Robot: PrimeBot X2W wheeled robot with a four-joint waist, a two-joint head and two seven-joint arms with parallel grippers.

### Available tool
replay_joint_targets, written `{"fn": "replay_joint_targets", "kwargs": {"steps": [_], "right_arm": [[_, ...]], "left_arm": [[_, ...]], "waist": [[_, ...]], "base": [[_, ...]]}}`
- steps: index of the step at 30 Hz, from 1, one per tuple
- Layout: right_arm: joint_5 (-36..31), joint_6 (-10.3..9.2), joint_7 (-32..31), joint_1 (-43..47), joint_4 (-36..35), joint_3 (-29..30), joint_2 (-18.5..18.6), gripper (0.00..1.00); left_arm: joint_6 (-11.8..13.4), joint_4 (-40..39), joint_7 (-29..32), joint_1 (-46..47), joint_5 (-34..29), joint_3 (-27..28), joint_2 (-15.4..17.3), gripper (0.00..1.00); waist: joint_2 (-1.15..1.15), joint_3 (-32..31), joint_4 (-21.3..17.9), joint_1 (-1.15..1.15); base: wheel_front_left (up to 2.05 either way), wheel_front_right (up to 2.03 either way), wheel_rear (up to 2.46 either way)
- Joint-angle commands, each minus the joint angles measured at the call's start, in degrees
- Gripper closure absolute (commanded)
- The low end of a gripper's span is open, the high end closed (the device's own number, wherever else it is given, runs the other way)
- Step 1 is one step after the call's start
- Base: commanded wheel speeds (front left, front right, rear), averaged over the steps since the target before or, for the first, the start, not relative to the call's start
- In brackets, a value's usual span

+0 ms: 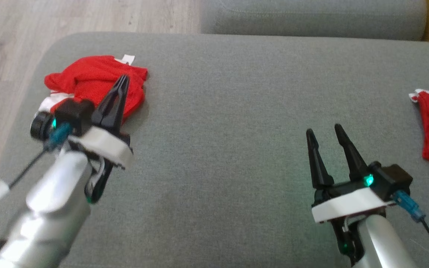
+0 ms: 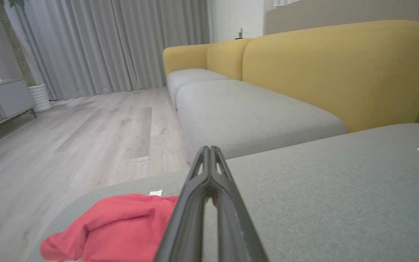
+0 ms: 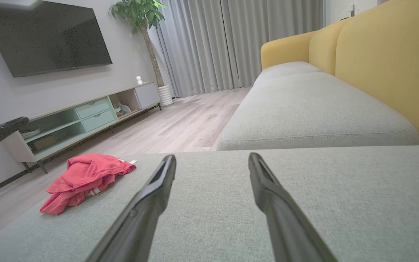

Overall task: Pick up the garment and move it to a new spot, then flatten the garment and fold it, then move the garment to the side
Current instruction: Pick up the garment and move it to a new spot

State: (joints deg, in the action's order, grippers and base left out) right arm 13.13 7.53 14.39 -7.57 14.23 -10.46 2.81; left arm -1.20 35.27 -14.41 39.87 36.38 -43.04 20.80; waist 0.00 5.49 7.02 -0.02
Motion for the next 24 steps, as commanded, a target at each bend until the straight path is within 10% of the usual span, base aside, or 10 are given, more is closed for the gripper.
{"fn": "replay_joint_targets", "kwargs": {"steps": [1, 7, 10, 15, 24], "right_arm": [[0.5, -0.04, 0.6, -0.5, -2.1, -1.1, 0.1, 0.00], [0.6, -0.04, 0.6, 0.9, -2.4, -0.8, 0.1, 0.00], [0.7, -0.04, 0.6, 1.5, -2.4, -0.7, 0.1, 0.00], [0.8, -0.04, 0.6, 2.6, -2.3, -0.5, 0.1, 0.00], [0.4, -0.04, 0.6, 2.7, -1.7, -1.3, 0.1, 0.00]], "left_arm": [[2.1, -2.6, -0.6, -0.4, -0.1, 3.1, 2.9, 1.00], [8.0, -9.6, -0.6, -10.2, 0.0, 5.5, 3.1, 1.00], [11.7, -14.4, -0.6, -16.6, -0.4, 7.5, 2.6, 0.00], [14.8, -20.7, -0.6, -26.4, -0.8, 11.7, -0.7, 0.00], [12.7, -21.9, -0.6, -31.2, -5.5, 16.9, -5.0, 0.00]], "waist": [[0.00, -0.9, 0.7, 0.02], [0.00, -2.1, 2.1, 0.02], [0.00, -2.6, 2.9, 0.02], [0.00, -2.7, 4.6, 0.02], [0.00, -2.7, 5.9, 0.02]], "base": [[0.00, 0.00, 0.00], [0.00, 0.00, 0.00], [0.00, 0.00, 0.00], [0.00, 0.00, 0.00], [0.00, 0.00, 0.00]]}}
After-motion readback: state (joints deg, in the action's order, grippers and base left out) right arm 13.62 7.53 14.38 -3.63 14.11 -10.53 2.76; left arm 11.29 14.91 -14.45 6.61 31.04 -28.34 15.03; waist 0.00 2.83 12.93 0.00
